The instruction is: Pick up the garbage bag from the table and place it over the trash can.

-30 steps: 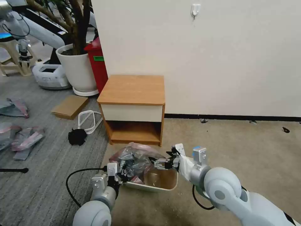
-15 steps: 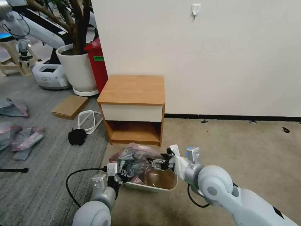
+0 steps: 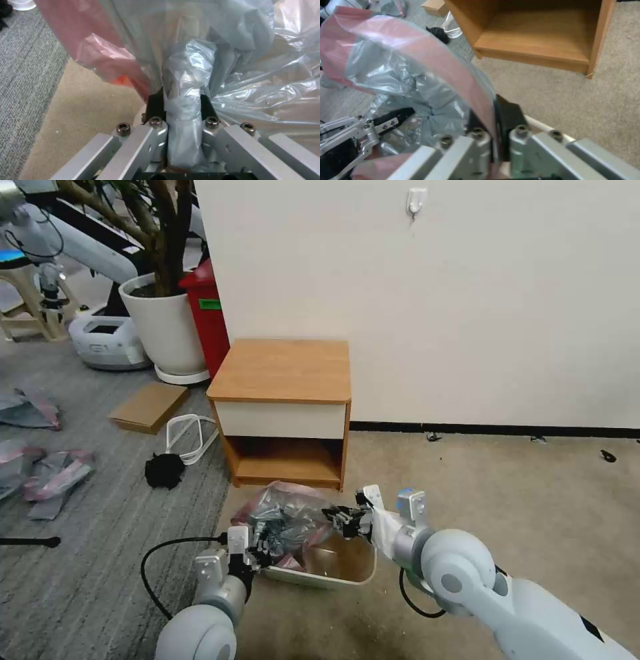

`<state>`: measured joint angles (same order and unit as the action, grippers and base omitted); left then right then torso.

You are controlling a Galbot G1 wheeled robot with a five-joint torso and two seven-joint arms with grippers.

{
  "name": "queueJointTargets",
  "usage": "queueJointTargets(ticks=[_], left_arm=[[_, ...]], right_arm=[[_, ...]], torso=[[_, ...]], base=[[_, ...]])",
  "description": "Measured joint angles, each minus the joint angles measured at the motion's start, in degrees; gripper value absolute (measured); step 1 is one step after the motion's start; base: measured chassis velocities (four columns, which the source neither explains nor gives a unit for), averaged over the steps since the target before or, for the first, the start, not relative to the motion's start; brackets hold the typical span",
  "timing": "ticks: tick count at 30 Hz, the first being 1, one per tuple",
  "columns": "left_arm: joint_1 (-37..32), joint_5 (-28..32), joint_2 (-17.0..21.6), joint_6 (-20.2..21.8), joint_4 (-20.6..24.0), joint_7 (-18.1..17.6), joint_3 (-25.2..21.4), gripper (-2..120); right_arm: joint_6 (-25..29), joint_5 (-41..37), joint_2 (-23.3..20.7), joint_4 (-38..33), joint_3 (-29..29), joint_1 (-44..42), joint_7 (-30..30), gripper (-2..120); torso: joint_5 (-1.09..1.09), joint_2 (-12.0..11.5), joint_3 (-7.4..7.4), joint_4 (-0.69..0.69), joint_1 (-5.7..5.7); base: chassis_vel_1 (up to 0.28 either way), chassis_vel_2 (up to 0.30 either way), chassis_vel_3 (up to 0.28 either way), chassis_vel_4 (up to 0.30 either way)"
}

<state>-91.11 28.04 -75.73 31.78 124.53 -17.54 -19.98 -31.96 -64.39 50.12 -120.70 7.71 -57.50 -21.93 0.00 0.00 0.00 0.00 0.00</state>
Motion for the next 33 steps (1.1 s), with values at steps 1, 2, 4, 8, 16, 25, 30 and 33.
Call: queueJointTargets(ticks=[1,2,4,8,16,25,30,33], left_arm=[[0.02,0.02,0.01,0.0,0.0,0.02,0.01,7],[0.02,0.04,0.0,0.0,0.0,0.03,0.03,7],[-0.01,0.07,0.01,0.0,0.0,0.05,0.04,7],[-0.04,0.07,0.17,0.0,0.0,0.18,0.0,7],[-0.2,-0.2,0.55,-1.1,-0.3,3.12,-0.74,7],[-1.85,-5.05,0.96,-6.0,-1.25,13.81,-2.94,7],[-2.56,-7.52,0.68,-8.97,-1.61,19.26,-3.46,7],[-2.73,-8.14,0.45,-10.16,-1.76,21.33,-3.58,7]], right_arm=[[0.02,0.02,-0.06,0.05,-0.04,-0.01,0.05,0],[0.08,0.08,-0.06,0.14,-0.04,-0.01,0.06,0],[0.35,0.26,-0.07,0.15,-0.11,-0.07,0.06,0],[0.52,0.36,-0.51,-0.23,-0.47,-0.23,0.07,0],[0.51,1.34,-2.78,-0.25,-1.63,-0.1,0.07,0],[-0.7,1.05,-5.68,0.15,-3.33,1.01,0.13,0],[-2.05,-0.17,-6.4,1.23,-2.91,2.77,-0.22,0],[-3.38,-1.27,-6.37,2.01,-2.57,4.0,-1.15,0]], torso=[[0.0,0.0,0.0,0.0,0.0],[0.0,0.0,0.0,0.0,0.0],[0.0,0.0,0.0,0.0,0.0],[0.0,0.0,0.0,0.0,0.0],[0.0,0.0,0.0,0.0,0.0],[0.0,0.0,0.0,0.0,0.0],[0.0,0.0,0.0,0.0,0.0],[0.0,0.0,0.0,0.0,0.0]], base=[[0.0,0.0,0.0,0.0],[0.0,0.0,0.0,0.0],[0.0,0.0,0.0,0.0],[0.0,0.0,0.0,0.0],[0.0,0.0,0.0,0.0],[0.0,0.0,0.0,0.0],[0.0,0.0,0.0,0.0],[0.0,0.0,0.0,0.0]])
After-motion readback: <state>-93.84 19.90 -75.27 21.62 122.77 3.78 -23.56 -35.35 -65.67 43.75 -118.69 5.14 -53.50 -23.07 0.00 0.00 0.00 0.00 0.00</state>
